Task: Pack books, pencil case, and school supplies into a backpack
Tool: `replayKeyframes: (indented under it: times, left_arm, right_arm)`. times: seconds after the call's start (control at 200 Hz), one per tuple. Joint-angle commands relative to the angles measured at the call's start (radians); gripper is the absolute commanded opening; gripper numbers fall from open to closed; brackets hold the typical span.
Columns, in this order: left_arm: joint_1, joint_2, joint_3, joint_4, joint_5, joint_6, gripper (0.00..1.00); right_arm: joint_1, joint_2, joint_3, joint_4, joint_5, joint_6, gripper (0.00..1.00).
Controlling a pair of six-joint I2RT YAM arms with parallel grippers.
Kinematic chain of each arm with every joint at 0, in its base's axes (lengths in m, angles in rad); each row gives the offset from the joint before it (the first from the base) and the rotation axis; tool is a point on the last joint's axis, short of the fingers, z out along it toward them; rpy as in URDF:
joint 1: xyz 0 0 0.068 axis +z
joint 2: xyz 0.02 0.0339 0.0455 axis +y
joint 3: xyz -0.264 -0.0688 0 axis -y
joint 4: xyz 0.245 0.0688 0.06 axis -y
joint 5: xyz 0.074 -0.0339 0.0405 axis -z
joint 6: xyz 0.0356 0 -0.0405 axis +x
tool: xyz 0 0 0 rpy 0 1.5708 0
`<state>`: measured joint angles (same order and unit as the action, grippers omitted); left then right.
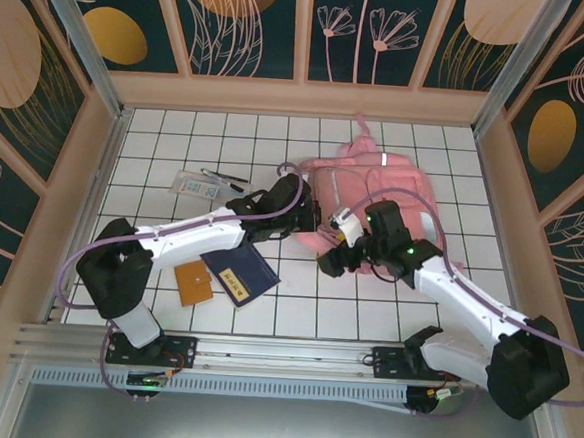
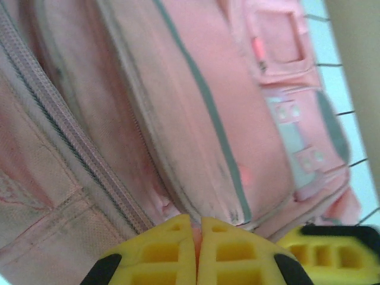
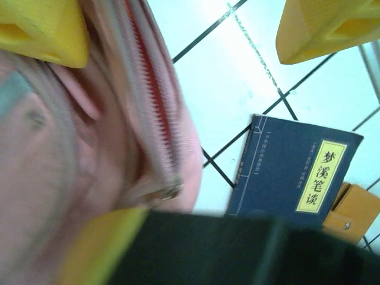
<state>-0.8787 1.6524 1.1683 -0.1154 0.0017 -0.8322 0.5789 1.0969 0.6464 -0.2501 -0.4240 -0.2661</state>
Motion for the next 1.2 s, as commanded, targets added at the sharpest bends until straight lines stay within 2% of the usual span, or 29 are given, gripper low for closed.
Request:
replayKeyframes:
  times: [0.0,0.11,0.145,0.225,0.295,0.395,0.566,0.616,0.736,0.821,0.946,1.056,1.136,1.196]
  left_arm:
    - [0.001,-0.062,0.023,0.14,0.056,-0.011,0.0]
    - [0.001,-0.085,-0.005,0.202,0.082,-0.017,0.0]
    - [0.001,-0.092,-0.016,0.217,0.089,-0.017,0.0]
    - [0.004,-0.115,-0.045,0.257,0.113,0.005,0.0]
    - [0.013,-0.142,-0.076,0.301,0.112,0.046,0.0]
    - [0.041,-0.191,-0.12,0.325,0.046,0.07,0.0]
    - [0.062,-0.247,-0.162,0.297,-0.17,0.083,0.0]
    - [0.074,-0.25,-0.168,0.294,-0.196,0.076,0.0]
    - [0.113,-0.242,-0.171,0.311,-0.167,0.034,0.0]
    - [0.142,-0.239,-0.156,0.278,-0.155,-0.048,0.0]
    - [0.178,-0.219,-0.106,0.109,-0.13,-0.254,0.0]
    - [0.191,-0.192,-0.072,-0.057,-0.09,-0.437,0.0]
    - [0.193,-0.192,-0.093,-0.084,-0.03,-0.565,0.0]
    - [0.198,-0.2,-0.121,-0.099,0.006,-0.643,0.0]
  right_arm:
    - [0.006,-0.018,-0.057,0.223,0.038,-0.197,0.78]
    - [0.006,-0.001,-0.081,0.292,0.12,-0.262,0.58]
    - [0.006,0.0,-0.086,0.306,0.142,-0.285,0.48]
    - [-0.009,0.006,-0.086,0.312,0.15,-0.316,0.13]
    - [-0.026,0.001,-0.081,0.302,0.075,-0.303,0.02]
    - [-0.095,-0.03,-0.1,0.32,-0.051,-0.275,0.0]
    - [-0.105,-0.073,-0.135,0.323,-0.107,-0.295,0.0]
    - [-0.101,-0.087,-0.147,0.328,-0.112,-0.303,0.0]
    - [-0.088,-0.107,-0.174,0.339,-0.058,-0.314,0.0]
    - [-0.069,-0.124,-0.194,0.35,0.016,-0.332,0.0]
    - [-0.037,-0.147,-0.217,0.363,0.12,-0.383,0.0]
    - [0.052,-0.153,-0.221,0.345,0.208,-0.467,0.0]
    - [0.109,-0.155,-0.219,0.328,0.276,-0.509,0.0]
    - [0.122,-0.154,-0.212,0.303,0.281,-0.533,0.0]
